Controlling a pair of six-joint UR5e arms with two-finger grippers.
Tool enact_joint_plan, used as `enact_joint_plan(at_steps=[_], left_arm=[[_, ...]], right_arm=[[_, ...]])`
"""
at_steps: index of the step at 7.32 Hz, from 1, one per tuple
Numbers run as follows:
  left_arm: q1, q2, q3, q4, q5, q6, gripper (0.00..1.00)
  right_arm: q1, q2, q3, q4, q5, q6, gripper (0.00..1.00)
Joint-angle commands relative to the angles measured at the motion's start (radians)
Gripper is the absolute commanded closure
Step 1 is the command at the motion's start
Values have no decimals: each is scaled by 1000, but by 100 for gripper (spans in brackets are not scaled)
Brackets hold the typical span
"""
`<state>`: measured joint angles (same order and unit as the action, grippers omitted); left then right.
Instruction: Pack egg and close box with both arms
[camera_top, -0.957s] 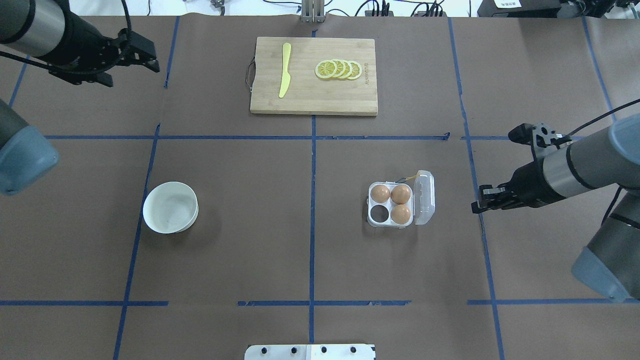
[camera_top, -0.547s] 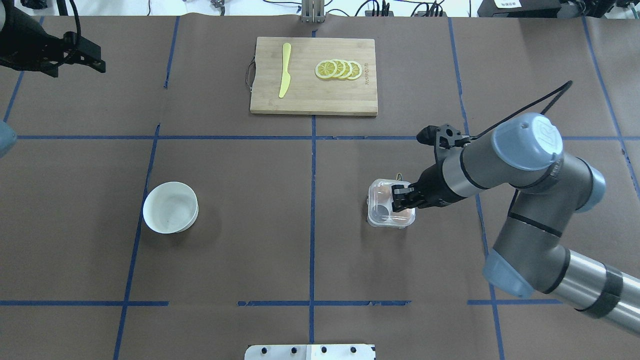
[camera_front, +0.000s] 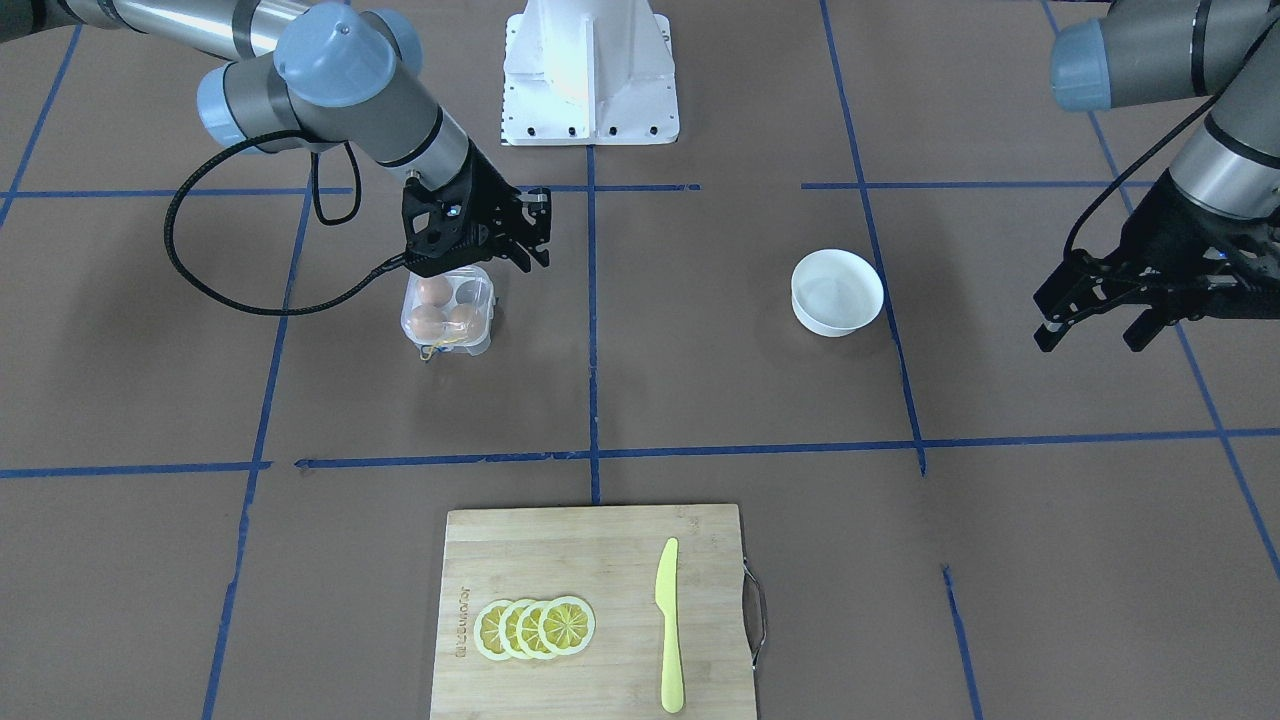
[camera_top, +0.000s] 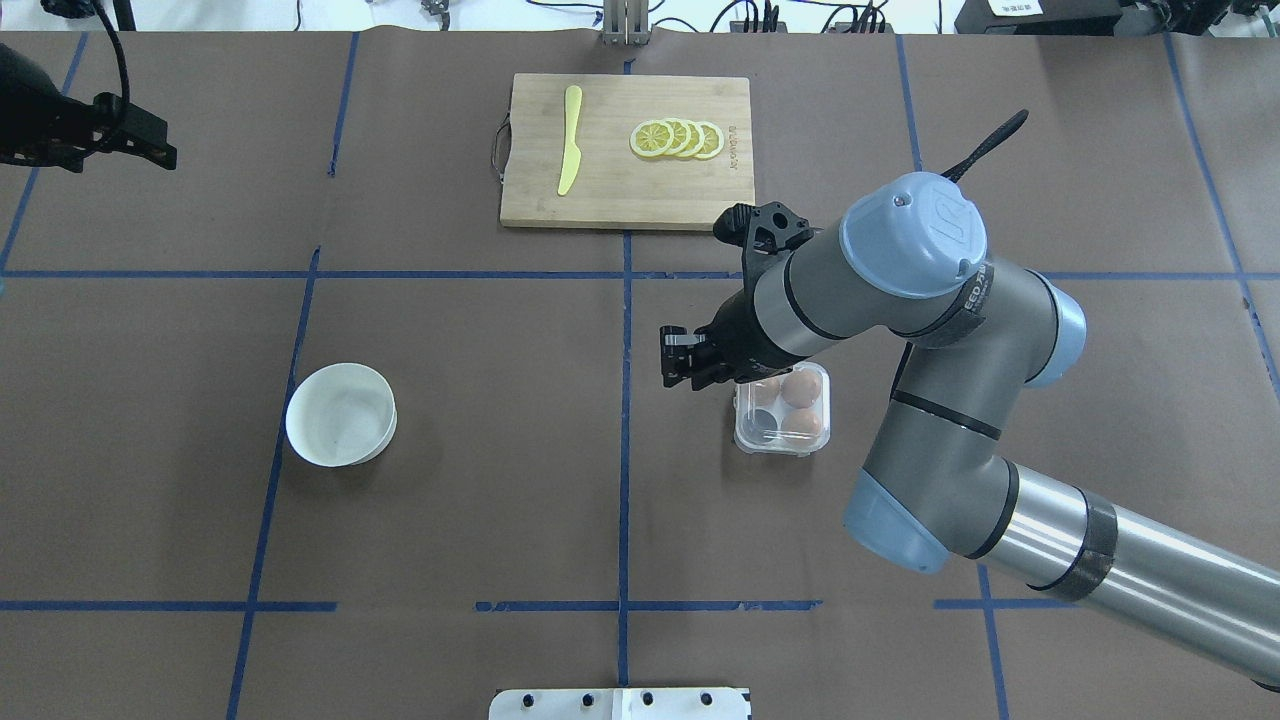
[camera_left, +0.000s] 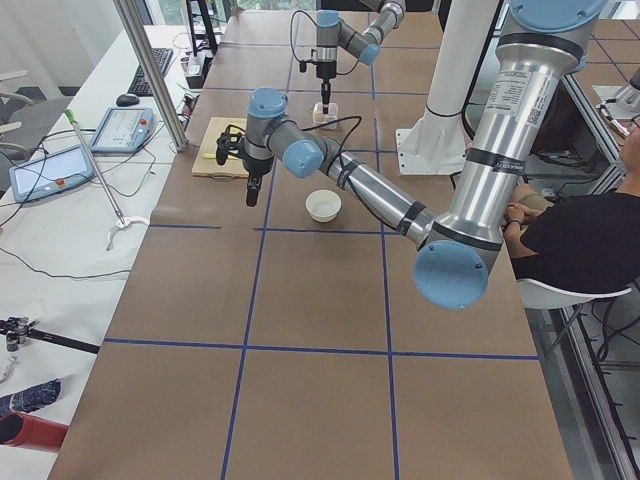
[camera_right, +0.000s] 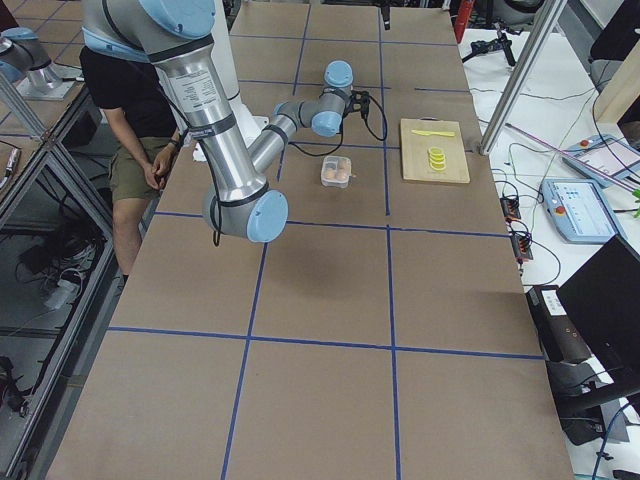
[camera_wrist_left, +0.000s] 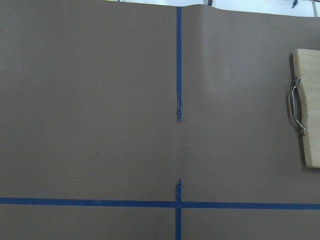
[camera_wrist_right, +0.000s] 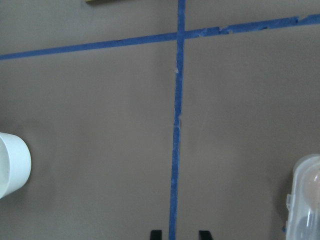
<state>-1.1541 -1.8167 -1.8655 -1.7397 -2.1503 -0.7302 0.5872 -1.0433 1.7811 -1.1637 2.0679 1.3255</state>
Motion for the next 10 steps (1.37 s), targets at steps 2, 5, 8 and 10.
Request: enact_joint_plan(at_steps=[2,5,8,10], left_arm=[[-114,97,21,-12,-37,261,0],[-257,102,133,-5,-66,547,0],[-312,144,160,5,-89,682,0],[-345,197,183,5,-89,777,0]], right_arm=[[96,-10,107,-257,-45,8,0],[261,-160,219,-482,-29,-414,0],[659,-441,195,-534,179,-1079,0],[858,-584,94,-528,251,-1384,0]])
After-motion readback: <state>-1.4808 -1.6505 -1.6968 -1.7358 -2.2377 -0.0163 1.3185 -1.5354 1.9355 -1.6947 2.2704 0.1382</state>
